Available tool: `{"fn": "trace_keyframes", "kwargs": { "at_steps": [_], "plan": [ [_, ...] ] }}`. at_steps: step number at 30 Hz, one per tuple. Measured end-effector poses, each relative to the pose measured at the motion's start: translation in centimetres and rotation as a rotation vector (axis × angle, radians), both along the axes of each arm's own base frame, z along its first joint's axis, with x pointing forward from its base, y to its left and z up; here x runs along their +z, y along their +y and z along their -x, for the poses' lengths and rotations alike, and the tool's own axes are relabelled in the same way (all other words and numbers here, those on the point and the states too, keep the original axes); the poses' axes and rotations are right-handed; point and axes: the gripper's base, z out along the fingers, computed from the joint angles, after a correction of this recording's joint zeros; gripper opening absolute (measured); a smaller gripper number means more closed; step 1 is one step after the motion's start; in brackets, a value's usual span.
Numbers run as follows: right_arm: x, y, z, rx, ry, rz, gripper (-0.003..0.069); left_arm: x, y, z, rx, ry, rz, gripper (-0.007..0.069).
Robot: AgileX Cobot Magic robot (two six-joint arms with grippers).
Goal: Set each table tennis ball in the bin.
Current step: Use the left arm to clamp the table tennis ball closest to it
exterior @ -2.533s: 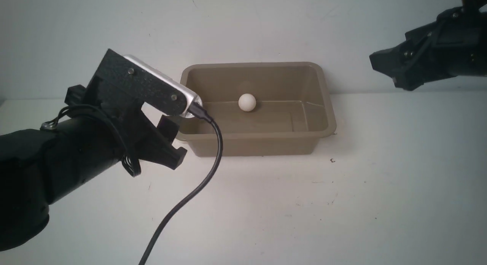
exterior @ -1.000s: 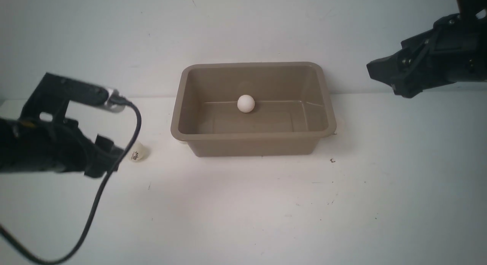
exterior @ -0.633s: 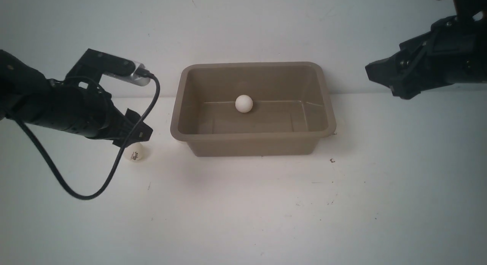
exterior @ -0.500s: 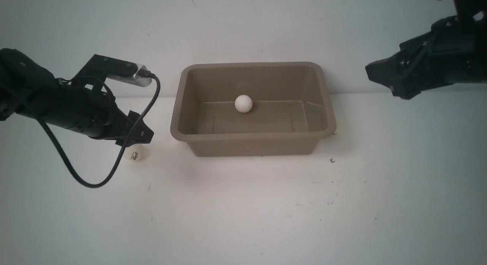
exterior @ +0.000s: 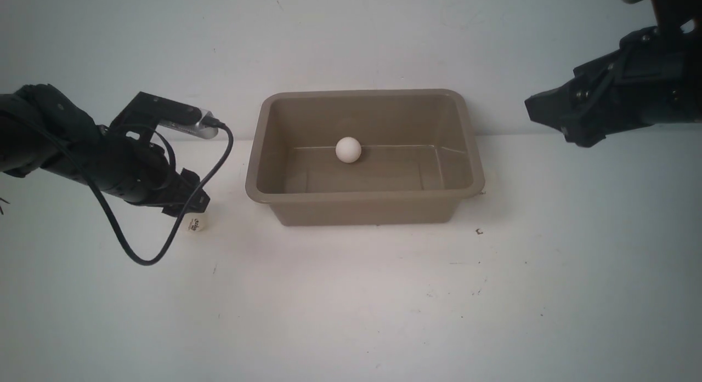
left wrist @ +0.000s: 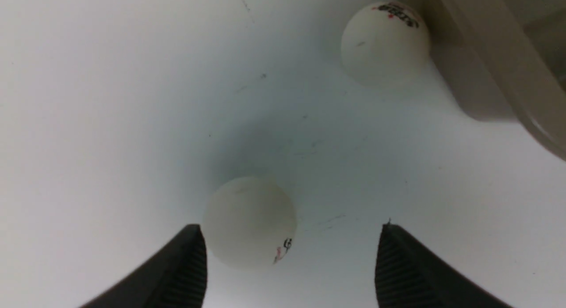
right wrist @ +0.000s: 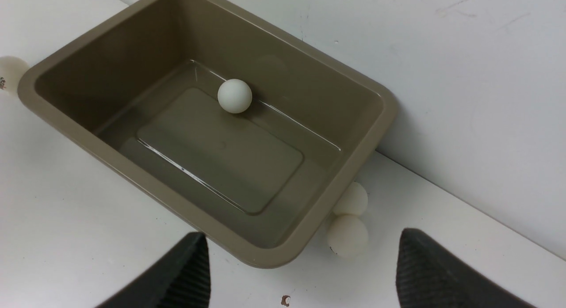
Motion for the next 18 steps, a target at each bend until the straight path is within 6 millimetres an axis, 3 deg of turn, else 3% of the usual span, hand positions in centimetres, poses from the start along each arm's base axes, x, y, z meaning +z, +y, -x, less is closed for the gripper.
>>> {"fn": "trace_keyframes", "kwargs": {
  "at_steps": [15,18],
  "plan": [
    [0.0,0.0,0.0,0.001,-0.002,0.002,0.0513,-5.5,0.3,-1.2,0.024,0.075,-0.014,0.0459],
    [0.0,0.0,0.0,0.001,-0.003,0.003,0.0513,-5.7,0.3,-1.3,0.028,0.072,-0.016,0.0409]
  ]
}}
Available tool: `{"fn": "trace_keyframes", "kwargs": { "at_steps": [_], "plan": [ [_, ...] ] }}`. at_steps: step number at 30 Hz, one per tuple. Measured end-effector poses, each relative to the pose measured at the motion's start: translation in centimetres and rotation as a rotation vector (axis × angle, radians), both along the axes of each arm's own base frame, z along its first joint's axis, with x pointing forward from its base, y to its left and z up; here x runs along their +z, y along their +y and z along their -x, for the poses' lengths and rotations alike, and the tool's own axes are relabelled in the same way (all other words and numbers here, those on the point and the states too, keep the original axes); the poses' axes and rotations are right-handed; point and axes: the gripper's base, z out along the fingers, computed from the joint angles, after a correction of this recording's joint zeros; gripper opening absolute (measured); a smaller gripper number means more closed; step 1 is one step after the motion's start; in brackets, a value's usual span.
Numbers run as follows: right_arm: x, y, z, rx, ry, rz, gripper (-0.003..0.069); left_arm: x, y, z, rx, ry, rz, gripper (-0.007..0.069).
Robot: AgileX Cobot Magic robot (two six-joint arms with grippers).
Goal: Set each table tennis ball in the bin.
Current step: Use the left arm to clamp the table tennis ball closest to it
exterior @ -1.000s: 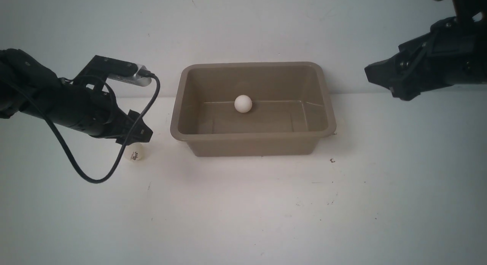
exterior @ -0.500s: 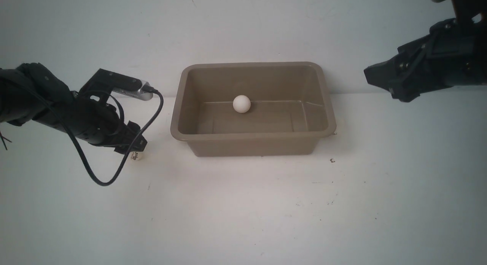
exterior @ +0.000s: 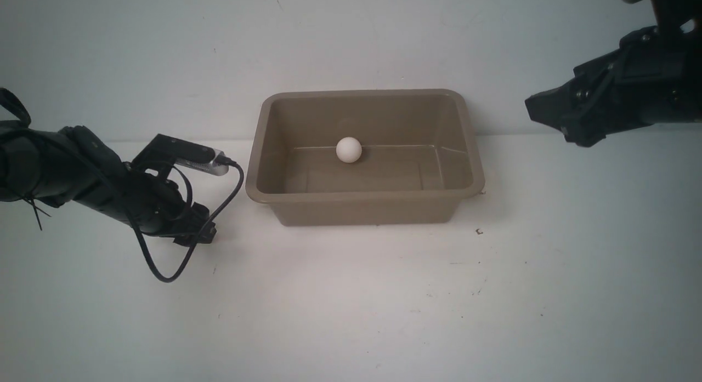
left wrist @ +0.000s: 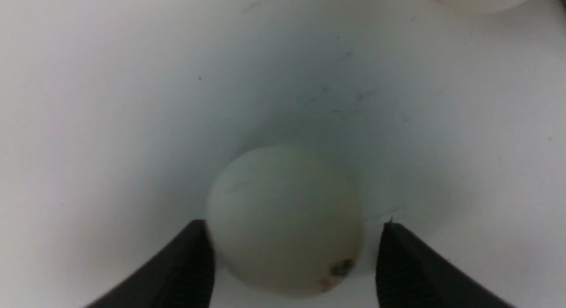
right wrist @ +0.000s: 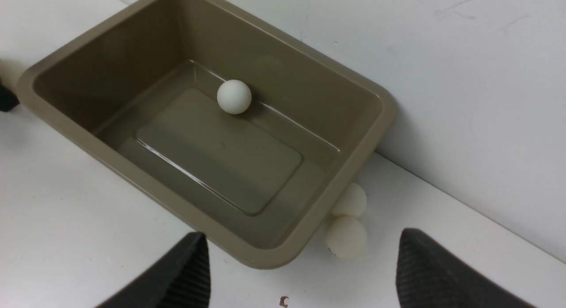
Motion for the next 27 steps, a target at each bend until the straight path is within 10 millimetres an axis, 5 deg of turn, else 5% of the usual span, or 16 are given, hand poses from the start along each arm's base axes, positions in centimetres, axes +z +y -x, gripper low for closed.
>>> {"fn": "trace_keyframes", "kwargs": {
  "at_steps": [5,9,15,20,24,27],
  "plan": [
    [0.0,0.0,0.0,0.002,-0.002,0.003,0.0513,1.0,0.0,0.0,0.004,-0.030,-0.001,0.0094],
    [0.0,0.0,0.0,0.009,-0.007,0.011,0.0513,4.1,0.1,0.1,-0.011,-0.123,-0.024,-0.0001],
    [0.0,0.0,0.0,0.010,-0.009,0.010,0.0513,7.6,0.2,0.6,-0.011,-0.228,-0.043,-0.0004],
    [0.0,0.0,0.0,0.010,-0.009,0.010,0.0513,7.9,0.1,0.8,-0.047,-0.230,-0.054,0.0008],
    [0.0,0.0,0.0,0.010,-0.009,0.010,0.0513,7.7,-0.2,1.2,-0.114,-0.197,-0.056,0.0095],
    [0.1,0.0,-0.1,0.005,-0.020,0.010,0.0513,7.6,-0.6,1.5,-0.161,-0.172,-0.037,0.0280]
  ]
}}
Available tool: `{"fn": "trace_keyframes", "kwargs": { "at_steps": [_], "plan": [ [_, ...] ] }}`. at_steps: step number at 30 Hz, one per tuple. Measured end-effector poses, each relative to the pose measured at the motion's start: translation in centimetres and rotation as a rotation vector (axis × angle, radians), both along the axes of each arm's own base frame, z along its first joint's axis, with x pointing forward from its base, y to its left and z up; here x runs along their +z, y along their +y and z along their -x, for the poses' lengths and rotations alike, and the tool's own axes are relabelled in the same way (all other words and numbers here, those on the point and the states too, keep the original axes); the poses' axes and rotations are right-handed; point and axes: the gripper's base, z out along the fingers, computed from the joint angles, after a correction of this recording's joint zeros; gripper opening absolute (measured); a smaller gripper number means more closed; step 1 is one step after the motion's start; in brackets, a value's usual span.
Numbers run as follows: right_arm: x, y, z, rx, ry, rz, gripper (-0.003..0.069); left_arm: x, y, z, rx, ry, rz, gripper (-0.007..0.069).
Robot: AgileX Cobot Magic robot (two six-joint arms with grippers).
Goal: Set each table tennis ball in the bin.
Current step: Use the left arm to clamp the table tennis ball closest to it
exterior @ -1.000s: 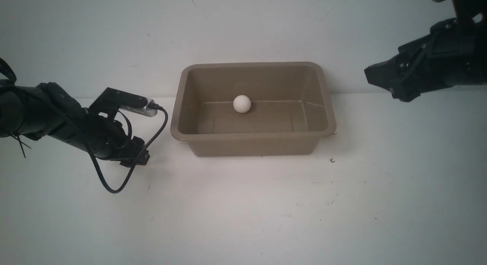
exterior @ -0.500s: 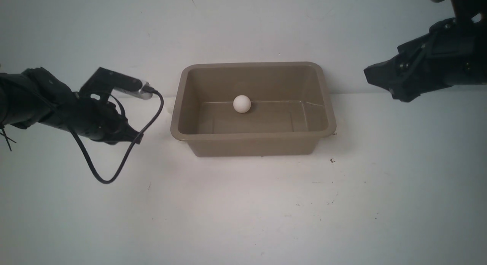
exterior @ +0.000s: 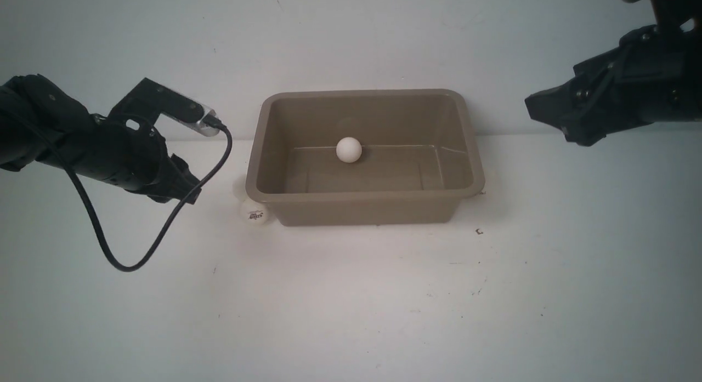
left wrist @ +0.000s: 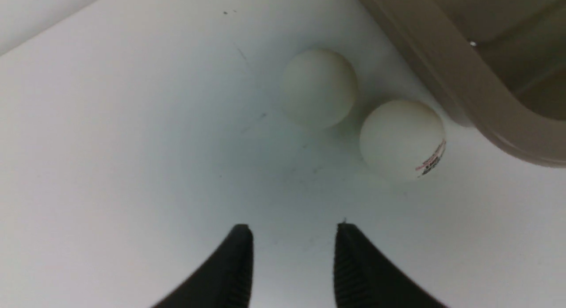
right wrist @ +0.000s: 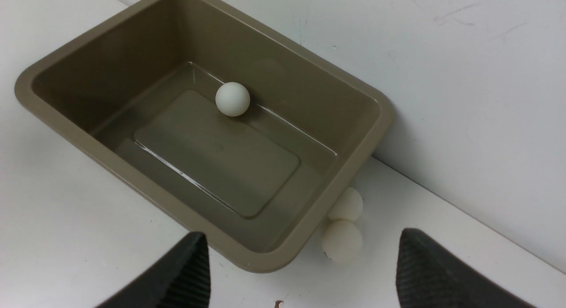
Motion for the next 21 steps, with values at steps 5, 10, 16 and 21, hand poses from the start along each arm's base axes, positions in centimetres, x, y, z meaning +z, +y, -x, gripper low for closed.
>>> {"fn": "trace_keyframes", "kwargs": {
  "at_steps": [5,10,16,21],
  "plan": [
    [0.0,0.0,0.0,-0.003,-0.004,-0.001,0.0513,0.1,-0.4,0.0,0.031,0.016,0.080,0.0495],
    [0.1,0.0,-0.1,-0.006,-0.010,-0.001,0.0513,0.2,-1.1,0.5,0.043,0.090,0.191,0.0545],
    [0.1,-0.1,-0.1,-0.011,-0.019,-0.002,0.0513,0.0,-2.0,1.8,0.013,0.250,0.291,0.0541],
    [0.1,-0.1,-0.1,-0.012,-0.020,-0.002,0.0513,-0.2,-3.4,2.2,0.030,0.322,0.286,0.0541]
  ]
}}
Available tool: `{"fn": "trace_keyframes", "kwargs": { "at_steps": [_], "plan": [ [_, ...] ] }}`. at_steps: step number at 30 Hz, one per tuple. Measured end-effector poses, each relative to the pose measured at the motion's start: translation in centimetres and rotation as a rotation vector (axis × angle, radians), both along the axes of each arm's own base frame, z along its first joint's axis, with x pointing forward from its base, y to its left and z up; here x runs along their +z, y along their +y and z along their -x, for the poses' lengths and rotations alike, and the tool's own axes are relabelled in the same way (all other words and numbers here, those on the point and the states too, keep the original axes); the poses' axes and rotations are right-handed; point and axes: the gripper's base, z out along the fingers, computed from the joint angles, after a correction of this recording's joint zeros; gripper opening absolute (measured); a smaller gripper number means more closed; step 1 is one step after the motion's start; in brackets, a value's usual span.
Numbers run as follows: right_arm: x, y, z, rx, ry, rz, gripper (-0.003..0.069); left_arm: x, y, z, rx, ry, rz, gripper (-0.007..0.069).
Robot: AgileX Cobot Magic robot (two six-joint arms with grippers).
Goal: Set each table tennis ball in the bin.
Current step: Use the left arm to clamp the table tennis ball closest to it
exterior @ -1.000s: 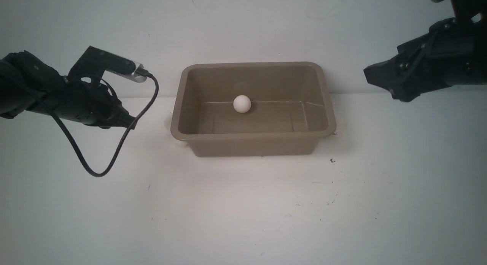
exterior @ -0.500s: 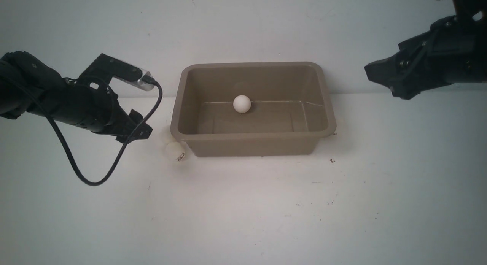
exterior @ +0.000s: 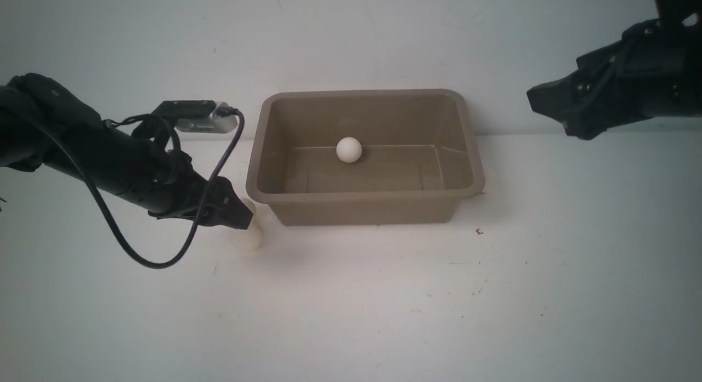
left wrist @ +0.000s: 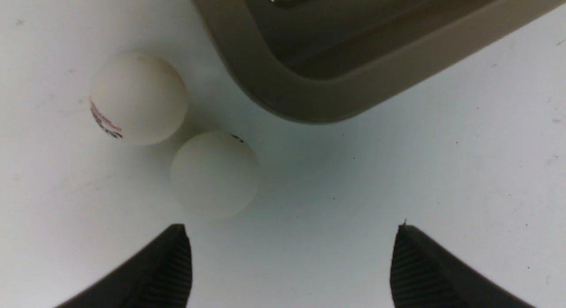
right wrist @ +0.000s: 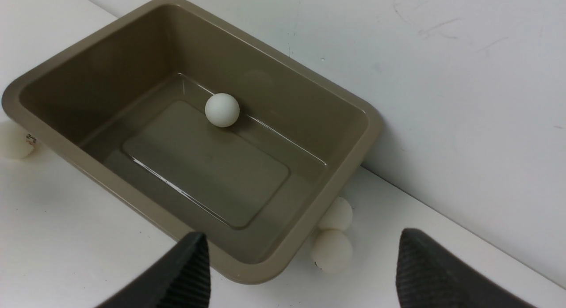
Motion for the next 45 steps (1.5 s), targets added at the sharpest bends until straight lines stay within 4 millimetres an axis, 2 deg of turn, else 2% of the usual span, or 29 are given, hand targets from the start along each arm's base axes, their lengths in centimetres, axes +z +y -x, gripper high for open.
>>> {"fn": "trace_keyframes", "kwargs": {
  "at_steps": [1,5,9,13,18,26,45],
  "plan": [
    [0.0,0.0,0.0,0.000,0.000,0.000,0.0513,0.0,-0.1,0.0,0.006,0.005,-0.001,0.0541],
    [0.0,0.0,0.0,0.000,-0.001,0.001,0.0513,-1.0,-2.4,0.5,-0.003,0.075,-0.074,0.0541],
    [0.0,0.0,0.0,0.000,-0.001,0.001,0.0513,-2.0,-3.3,0.8,0.038,0.145,-0.128,0.0541],
    [0.0,0.0,0.0,0.000,-0.001,0.001,0.0513,-2.4,-2.7,0.6,0.157,0.173,-0.181,0.0541],
    [0.0,0.0,0.0,0.000,-0.001,0.001,0.0513,-2.4,-2.6,0.4,0.209,0.180,-0.185,0.0541],
    [0.0,0.0,0.0,0.000,-0.002,0.001,0.0513,-3.5,-2.2,0.6,0.284,0.266,-0.226,0.0541],
    [0.0,0.0,0.0,0.006,-0.007,0.009,0.0513,-5.4,-2.3,0.6,0.312,0.348,-0.221,0.0541]
  ]
}}
